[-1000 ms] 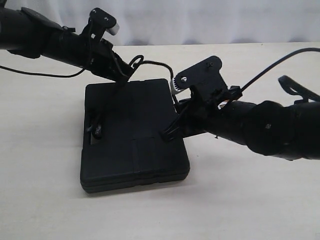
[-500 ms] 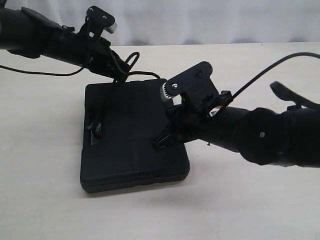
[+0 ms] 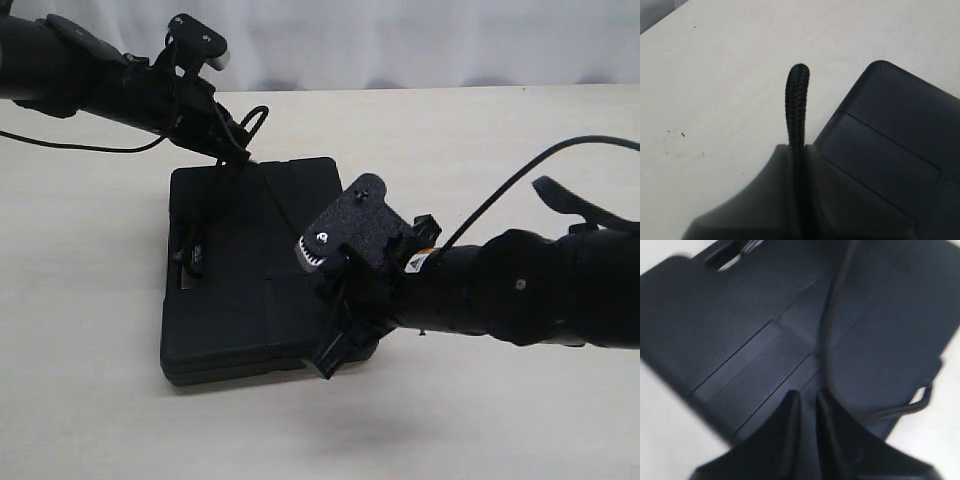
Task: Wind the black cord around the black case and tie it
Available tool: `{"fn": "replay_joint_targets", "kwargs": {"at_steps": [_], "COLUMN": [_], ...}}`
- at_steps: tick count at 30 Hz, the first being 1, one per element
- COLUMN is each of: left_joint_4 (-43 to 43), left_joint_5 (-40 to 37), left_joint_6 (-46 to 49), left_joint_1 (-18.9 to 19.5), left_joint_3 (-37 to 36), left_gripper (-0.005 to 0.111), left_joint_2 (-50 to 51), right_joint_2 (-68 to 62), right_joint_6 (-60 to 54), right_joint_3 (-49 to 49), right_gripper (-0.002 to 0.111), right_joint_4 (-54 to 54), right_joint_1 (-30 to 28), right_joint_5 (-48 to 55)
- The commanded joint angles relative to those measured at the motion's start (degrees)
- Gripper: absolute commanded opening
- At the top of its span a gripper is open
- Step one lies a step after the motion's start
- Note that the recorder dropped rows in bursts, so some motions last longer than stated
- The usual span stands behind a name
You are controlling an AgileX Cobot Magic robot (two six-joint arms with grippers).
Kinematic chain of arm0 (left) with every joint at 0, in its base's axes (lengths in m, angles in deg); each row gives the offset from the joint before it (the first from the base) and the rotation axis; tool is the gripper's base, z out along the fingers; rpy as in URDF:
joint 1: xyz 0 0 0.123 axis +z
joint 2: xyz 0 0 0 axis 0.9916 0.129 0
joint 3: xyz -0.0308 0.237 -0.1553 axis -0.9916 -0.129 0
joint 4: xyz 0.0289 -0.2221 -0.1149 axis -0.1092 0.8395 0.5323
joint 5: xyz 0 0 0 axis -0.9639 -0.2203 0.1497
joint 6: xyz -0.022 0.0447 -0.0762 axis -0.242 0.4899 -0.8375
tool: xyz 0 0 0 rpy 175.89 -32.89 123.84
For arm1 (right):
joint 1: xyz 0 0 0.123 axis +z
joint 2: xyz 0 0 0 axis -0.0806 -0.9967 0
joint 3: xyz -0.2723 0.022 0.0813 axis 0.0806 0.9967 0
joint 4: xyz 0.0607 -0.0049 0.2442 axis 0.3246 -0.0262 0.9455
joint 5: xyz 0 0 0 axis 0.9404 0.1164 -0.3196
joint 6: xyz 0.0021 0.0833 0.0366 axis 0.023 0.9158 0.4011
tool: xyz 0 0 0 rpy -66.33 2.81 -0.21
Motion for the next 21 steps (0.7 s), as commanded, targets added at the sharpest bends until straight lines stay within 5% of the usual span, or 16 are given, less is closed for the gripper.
{"fn": "replay_joint_targets", "kwargs": {"at_steps": [1,10,14,18,21], "left_joint_4": [-0.9,-1.8,-1.8,-1.8,-1.8], "left_joint_5": [0.3,0.3,0.1,0.1,0.2], "left_joint_6": [-0.5,-0.5,-1.2,-1.2,-1.4], "left_joint_1": [0.0,0.0,0.0,0.0,0.0], "left_joint_3": [0.4,0.4,0.4,0.4,0.4], "left_gripper": [0.0,0.0,0.0,0.0,0.0], "left_joint_2": [0.1,0.1,0.1,0.1,0.1], "right_joint_2": [0.6,8.3,10.1,3.1,-5.9], "right_joint_6": [-1.6,1.0,3.9,5.6,6.3], "right_joint_3": [0.1,0.1,-2.0,-6.4,-13.2], "right_gripper": [0.03,0.038,0.038,0.038,0.038], "right_joint_4": [-0.7,0.8,9.6,10.2,9.8], "right_joint_1": [0.2,-0.5,-15.7,-43.2,-50.0], "right_joint_5": [3.3,0.7,2.2,9.5,15.9]}}
